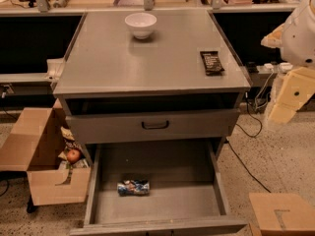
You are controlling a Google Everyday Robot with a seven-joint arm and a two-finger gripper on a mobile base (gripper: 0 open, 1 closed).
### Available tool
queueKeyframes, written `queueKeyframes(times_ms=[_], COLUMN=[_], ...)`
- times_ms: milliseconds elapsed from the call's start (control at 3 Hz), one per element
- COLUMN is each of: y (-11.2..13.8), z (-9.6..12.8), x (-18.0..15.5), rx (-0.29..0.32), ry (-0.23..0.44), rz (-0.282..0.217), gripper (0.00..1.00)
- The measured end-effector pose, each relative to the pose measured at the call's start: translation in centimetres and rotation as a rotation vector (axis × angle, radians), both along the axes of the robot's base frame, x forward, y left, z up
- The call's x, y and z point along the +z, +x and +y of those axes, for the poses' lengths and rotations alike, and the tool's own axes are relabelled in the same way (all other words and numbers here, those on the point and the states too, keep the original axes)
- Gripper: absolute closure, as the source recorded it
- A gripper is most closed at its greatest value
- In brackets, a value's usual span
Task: Pick redbull can from middle drawer and place on counter
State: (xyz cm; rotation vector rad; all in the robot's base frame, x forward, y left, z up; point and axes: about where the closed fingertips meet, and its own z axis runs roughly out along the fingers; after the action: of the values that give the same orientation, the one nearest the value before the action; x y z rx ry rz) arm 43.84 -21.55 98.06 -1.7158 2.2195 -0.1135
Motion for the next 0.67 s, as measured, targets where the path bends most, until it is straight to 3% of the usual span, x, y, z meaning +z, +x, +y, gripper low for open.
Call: queueKeyframes(times_ms=[333,667], y=[0.0,-1.0], z=[0.0,1.5], x=[0.0,-4.1], rx=[0.000,0.089], ry=[0.000,-0.015], rz=[0.000,0.030], gripper=[0.00,0.00])
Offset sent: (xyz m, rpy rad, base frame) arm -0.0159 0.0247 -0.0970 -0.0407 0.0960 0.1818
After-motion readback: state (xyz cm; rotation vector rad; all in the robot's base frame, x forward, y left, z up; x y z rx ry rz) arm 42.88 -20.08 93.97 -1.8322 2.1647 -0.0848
